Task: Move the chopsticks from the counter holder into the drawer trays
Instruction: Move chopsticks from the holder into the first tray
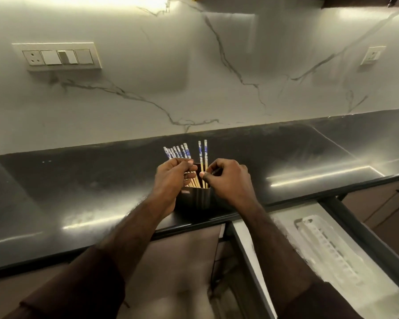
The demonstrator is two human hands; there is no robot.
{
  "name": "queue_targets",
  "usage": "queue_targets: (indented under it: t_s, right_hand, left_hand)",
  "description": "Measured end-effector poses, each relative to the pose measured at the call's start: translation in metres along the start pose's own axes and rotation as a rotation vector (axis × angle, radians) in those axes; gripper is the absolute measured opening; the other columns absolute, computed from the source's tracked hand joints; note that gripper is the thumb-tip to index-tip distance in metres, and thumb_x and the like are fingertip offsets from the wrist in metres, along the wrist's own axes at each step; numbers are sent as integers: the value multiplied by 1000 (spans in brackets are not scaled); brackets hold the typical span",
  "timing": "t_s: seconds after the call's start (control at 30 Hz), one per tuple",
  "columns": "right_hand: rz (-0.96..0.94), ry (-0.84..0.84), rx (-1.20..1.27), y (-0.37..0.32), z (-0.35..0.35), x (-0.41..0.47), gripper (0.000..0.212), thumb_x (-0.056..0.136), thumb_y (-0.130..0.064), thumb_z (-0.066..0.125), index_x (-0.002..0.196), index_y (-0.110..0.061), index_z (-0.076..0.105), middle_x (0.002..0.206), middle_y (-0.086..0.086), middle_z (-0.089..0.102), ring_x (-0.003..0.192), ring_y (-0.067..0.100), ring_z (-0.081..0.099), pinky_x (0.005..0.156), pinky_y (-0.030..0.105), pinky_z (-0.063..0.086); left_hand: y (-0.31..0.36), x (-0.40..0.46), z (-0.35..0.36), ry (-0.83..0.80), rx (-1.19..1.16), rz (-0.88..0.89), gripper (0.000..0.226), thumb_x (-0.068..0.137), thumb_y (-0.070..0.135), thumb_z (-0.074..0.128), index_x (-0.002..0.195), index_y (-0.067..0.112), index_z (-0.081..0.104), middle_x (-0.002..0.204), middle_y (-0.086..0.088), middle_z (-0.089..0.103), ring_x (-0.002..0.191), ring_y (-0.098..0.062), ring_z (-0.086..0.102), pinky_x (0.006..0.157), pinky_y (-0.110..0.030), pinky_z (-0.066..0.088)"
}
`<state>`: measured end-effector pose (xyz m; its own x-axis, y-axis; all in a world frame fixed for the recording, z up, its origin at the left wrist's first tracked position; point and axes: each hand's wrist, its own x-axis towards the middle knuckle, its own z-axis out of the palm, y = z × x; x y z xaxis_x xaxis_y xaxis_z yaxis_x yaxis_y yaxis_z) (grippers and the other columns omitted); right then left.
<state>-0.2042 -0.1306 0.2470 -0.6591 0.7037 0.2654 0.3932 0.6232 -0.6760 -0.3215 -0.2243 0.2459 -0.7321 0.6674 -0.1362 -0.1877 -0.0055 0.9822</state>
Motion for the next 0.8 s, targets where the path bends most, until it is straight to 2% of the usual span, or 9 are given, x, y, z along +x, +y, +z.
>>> queue_targets:
  t_s: [0.07, 0.13, 0.23, 0.3, 0.37, 0.5, 0.57, 0.7, 0.8]
  right_hand:
    - [21, 3, -2, -13, 17, 9, 12, 85, -33, 72, 91, -23, 68, 79, -13, 64, 70, -2, 61, 57, 8, 40]
    - [30, -4, -12, -22, 30, 17, 12, 86, -31, 72, 93, -22, 68, 79, -12, 64, 69, -1, 62, 58, 10, 45]
    - [47, -19, -35, -30, 50, 30, 12, 85, -31, 72, 93, -22, 68, 80, -12, 64, 69, -1, 62, 58, 11, 49]
    - [68, -18, -48, -30, 59, 36, 13, 85, -33, 73, 93, -24, 67, 77, -15, 62, 65, -4, 61, 49, 6, 43]
    - [84, -12, -55, -28, 66, 43, 13, 84, -34, 73, 92, -26, 67, 72, -18, 58, 61, -7, 58, 43, 4, 37]
    - [119, -16, -66, -19, 75, 60, 11, 83, -36, 74, 86, -31, 65, 68, -19, 57, 60, -8, 57, 44, 3, 34]
    - [136, -15, -68, -13, 79, 71, 12, 81, -38, 74, 84, -30, 66, 73, -16, 63, 64, -5, 59, 50, 3, 37]
    - [122, -71, -75, -3, 88, 98, 17, 83, -37, 73, 95, -27, 68, 88, -8, 70, 74, 2, 63, 68, 20, 52]
    - [130, -124, -89, 6, 96, 113, 15, 84, -37, 71, 95, -27, 68, 89, -7, 71, 79, 6, 65, 77, 32, 58]
  left_hand:
    - [3, 12, -16, -21, 20, -4, 15, 96, 15, 57, 101, 10, 70, 104, -14, 73, 103, -29, 69, 97, -42, 54]
    - [5, 23, -27, -31, 29, 0, 14, 96, 14, 57, 100, 11, 70, 102, -12, 74, 96, -24, 71, 94, -40, 55]
    - [1, 40, -43, -34, 32, -1, 11, 94, 11, 60, 98, 12, 70, 99, -10, 74, 80, -12, 71, 75, -26, 58]
    - [-4, 51, -48, -34, 24, -21, 10, 93, 9, 62, 98, 13, 69, 100, -9, 74, 81, -10, 71, 64, -18, 55]
    - [-9, 63, -50, -30, 22, -33, 11, 92, 8, 63, 98, 15, 69, 100, -8, 73, 88, -14, 72, 65, -17, 55]
    - [-19, 89, -51, 2, 51, -25, 12, 92, 11, 64, 102, 16, 68, 101, -6, 72, 94, -17, 71, 71, -22, 55]
    - [-24, 103, -50, 54, 76, -9, 14, 92, 10, 64, 105, 14, 68, 97, -5, 72, 89, -14, 70, 68, -21, 55]
    - [-31, 132, -47, 253, 173, 46, 24, 90, 9, 66, 113, 18, 62, 101, 3, 70, 83, -1, 66, 54, -8, 47]
    - [-38, 149, -44, 305, 212, 24, 40, 89, 12, 69, 127, 13, 57, 108, 1, 66, 90, -7, 64, 61, -11, 45]
